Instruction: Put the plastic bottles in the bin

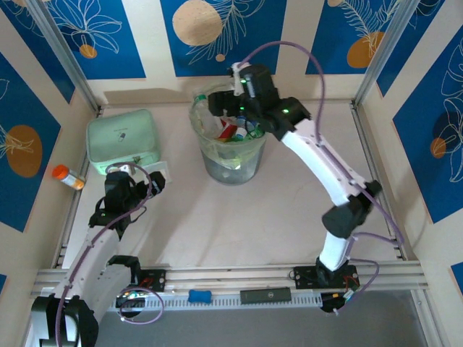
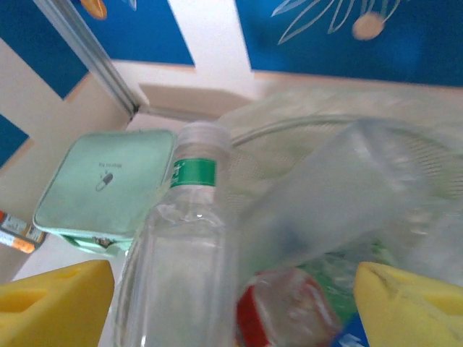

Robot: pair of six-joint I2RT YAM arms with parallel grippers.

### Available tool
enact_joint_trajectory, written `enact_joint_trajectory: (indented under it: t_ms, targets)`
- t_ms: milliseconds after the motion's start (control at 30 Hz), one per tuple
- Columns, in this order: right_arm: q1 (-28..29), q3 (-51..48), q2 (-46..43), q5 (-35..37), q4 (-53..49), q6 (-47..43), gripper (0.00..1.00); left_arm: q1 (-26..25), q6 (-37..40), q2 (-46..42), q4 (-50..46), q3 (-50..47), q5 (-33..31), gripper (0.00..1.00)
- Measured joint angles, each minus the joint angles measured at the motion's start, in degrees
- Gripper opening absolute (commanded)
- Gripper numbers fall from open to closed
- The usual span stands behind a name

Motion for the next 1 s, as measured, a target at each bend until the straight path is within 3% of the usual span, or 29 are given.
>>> enact_joint_trajectory:
  t_ms: [233, 600, 767, 1000]
  targets:
    - [-8.11, -22.27, -15.89, 3.74, 4.52, -2.27, 0.92, 0.07, 0.0, -0.72, -0.72, 0.76, -6.51, 1.0]
    - [-29.57, -64.02, -34.62, 0.55, 14.53, 3.15, 0.92, 0.15, 3.63, 2.89, 8.9, 0.13, -18.91, 1.0]
    - [-33.07, -73.5, -32.59, -1.2, 23.69, 3.08, 0.93, 0.15, 8.04, 6.64, 13.27, 0.02, -24.17, 1.0]
    - [-33.7, -75.71, -18.21, -0.74, 39.41, -1.03, 0.95, 0.2, 15.63, 16.2, 19.12, 0.04, -28.41, 1.0]
